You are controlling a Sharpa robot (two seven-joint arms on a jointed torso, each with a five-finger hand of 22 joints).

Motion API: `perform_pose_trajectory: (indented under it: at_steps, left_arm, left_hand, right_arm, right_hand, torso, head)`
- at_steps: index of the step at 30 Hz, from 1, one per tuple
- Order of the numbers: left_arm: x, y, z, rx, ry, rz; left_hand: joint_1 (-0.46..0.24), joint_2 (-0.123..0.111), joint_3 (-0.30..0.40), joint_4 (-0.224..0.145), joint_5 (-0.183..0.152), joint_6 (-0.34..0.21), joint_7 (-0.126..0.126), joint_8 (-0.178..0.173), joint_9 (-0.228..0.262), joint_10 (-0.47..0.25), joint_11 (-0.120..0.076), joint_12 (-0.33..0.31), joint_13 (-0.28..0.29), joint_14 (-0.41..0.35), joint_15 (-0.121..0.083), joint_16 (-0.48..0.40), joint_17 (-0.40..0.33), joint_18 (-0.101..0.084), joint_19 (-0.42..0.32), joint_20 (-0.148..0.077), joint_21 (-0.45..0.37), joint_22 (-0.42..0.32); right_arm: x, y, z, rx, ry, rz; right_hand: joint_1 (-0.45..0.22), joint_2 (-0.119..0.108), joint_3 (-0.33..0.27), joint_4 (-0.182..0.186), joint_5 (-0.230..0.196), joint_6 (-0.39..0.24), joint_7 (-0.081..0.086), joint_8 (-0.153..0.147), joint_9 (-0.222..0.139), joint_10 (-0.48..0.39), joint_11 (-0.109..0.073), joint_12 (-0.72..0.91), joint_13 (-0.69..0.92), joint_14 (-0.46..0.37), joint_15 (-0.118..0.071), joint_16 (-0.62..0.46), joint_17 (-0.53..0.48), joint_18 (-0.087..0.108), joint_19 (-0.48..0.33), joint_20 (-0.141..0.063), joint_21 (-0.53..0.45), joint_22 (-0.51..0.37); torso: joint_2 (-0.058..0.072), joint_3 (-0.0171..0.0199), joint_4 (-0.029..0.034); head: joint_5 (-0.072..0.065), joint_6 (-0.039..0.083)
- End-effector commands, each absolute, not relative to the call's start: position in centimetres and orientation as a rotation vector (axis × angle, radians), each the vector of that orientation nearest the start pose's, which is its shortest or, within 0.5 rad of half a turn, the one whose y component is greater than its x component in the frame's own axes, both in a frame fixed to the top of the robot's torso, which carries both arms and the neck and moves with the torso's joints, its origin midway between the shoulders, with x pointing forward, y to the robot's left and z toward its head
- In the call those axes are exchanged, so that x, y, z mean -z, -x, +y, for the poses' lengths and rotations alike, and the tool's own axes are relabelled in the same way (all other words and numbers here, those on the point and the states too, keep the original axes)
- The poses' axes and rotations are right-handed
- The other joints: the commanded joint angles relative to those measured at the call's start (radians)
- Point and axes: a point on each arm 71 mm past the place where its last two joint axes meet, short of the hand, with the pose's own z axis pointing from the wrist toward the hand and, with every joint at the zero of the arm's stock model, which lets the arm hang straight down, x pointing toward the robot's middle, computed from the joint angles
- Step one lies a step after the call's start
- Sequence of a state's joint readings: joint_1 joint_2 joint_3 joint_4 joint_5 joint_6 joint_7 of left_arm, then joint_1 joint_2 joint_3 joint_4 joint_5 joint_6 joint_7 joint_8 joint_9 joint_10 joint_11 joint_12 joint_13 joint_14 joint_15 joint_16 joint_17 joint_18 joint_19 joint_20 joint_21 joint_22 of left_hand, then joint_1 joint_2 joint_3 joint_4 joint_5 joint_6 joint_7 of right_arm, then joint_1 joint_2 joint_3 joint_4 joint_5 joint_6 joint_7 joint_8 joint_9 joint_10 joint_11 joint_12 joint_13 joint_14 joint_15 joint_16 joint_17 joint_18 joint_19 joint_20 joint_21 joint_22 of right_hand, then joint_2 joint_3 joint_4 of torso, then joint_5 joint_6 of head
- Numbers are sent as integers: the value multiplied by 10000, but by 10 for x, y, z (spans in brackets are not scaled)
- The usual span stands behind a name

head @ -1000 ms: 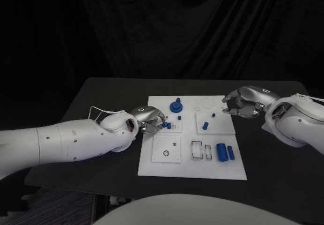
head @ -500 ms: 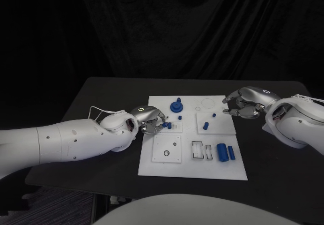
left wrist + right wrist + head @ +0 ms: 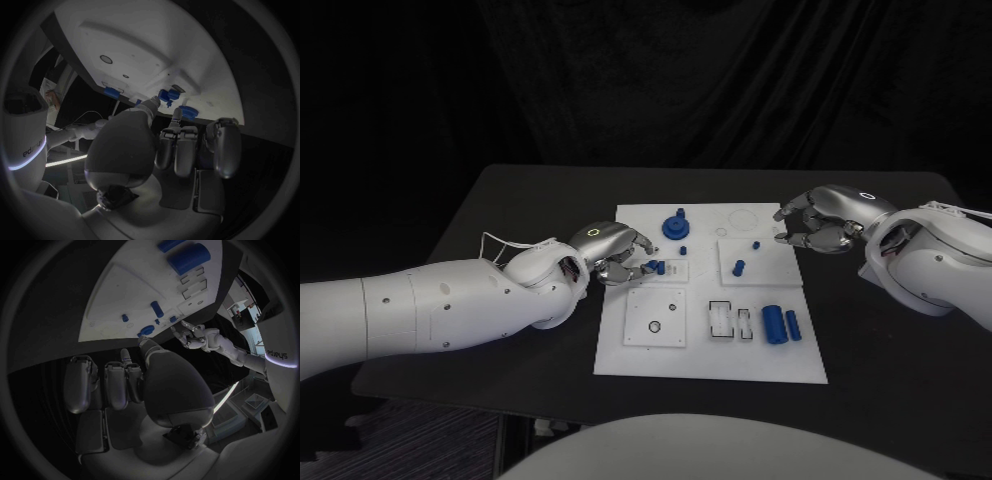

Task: Assemble the parts on the task board

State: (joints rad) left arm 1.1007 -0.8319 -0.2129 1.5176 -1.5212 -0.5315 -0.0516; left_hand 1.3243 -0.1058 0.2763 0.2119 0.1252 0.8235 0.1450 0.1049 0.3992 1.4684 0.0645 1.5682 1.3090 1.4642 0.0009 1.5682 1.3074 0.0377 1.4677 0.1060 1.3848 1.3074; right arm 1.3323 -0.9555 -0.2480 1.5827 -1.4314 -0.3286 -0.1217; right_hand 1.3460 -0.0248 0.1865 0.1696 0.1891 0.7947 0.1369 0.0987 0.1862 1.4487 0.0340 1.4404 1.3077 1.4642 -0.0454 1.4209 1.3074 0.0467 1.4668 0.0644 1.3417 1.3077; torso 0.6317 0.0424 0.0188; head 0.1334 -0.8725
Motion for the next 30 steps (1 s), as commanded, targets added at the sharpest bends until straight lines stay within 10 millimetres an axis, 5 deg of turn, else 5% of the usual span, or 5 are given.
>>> perform_pose_trajectory:
  at_steps: [1, 11, 30]
  left_arm:
    - [266, -431, 193, 6995, -2260, 15841]
    - [268, -431, 188, 6464, -2477, 16047]
    - [279, -433, 180, 5652, -2635, 17388]
  left_hand:
    - [-79, 35, -74, 17, -30, 60, 9, 44, 18, 1024, -12, 26, 2618, 1066, 13, 26, 2634, 32, 274, 37, 67, 2095]
    - [640, 310, -204, -332, 894, -13, 5, 186, 25, 1024, -32, 26, 2618, 1066, -18, 26, 2634, 35, 276, -3, 43, 2087]
    - [598, 285, -260, -313, 927, -120, 35, 157, -3, 1024, -12, 26, 2618, 1066, -5, 26, 2634, 58, 233, 4, -67, 2054]
  right_arm:
    - [195, -468, -245, -5223, 1844, 17496]
    - [195, -468, -244, -5224, 1847, 17509]
    - [197, -467, -243, -5267, 1871, 17539]
  right_hand:
    - [-8, 76, 16, 21, 47, 63, -29, -42, -14, -91, 11, -37, 810, 588, 75, -68, 293, 66, 172, 51, -58, 1921]
    - [-8, 76, 16, 21, 47, 63, -29, -42, -14, -91, 11, -37, 810, 588, 75, -68, 293, 66, 172, 51, -58, 1921]
    - [-23, 71, 8, 32, 48, 63, -28, -48, -23, -87, 12, -32, 815, 588, 76, -67, 295, 66, 172, 52, -58, 1921]
  torso:
    - [-9, -3, 8]
    - [-17, 2, -28]
    - [11, -10, 10]
  head:
    - [-14, -1]
    - [23, -1]
    - [5, -1]
